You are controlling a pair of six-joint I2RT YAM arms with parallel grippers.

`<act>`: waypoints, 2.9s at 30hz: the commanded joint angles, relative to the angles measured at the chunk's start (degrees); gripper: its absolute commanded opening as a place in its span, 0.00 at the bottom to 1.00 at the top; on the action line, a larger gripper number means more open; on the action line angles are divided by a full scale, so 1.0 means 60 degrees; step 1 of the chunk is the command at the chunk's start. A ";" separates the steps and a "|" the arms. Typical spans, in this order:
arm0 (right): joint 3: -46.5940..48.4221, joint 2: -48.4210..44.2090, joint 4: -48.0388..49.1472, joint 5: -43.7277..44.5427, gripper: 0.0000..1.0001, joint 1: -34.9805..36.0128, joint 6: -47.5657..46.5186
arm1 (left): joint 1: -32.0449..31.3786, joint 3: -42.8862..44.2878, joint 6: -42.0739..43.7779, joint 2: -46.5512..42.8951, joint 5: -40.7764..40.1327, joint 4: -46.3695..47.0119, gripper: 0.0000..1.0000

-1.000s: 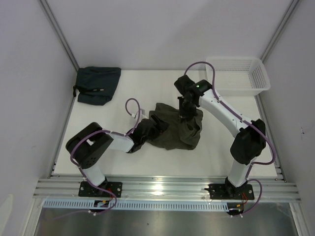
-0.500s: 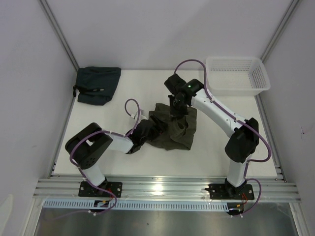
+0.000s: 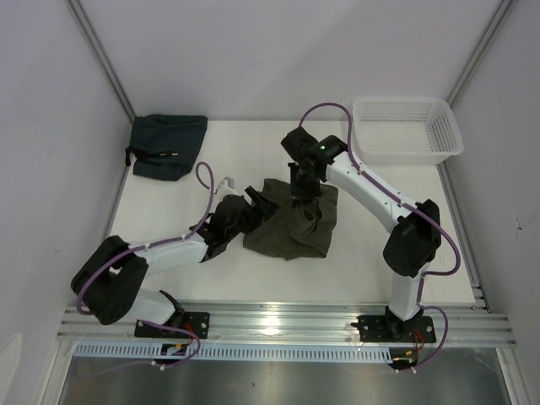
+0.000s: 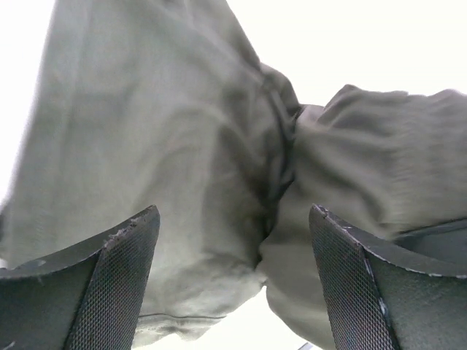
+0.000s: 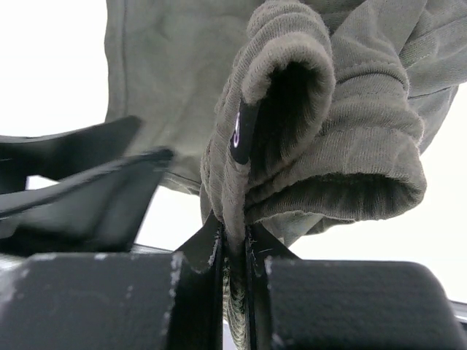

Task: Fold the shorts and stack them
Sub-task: Fold the shorts

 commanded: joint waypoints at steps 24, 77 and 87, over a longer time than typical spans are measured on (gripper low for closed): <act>0.0337 0.0346 0.0756 -0.0076 0.00 0.0407 -0.0049 | 0.2350 -0.1286 0.2144 0.0799 0.1941 -0.0257 0.80; -0.0628 0.0699 0.5616 -0.1952 0.97 0.0539 0.1255 | 0.3112 -0.2108 0.2891 -0.4401 0.0052 -0.3611 0.80; -0.3897 -0.1237 0.8432 -0.2756 0.64 -0.0618 0.0963 | 0.2936 -0.0118 0.3814 -0.3172 0.0095 -0.3962 0.79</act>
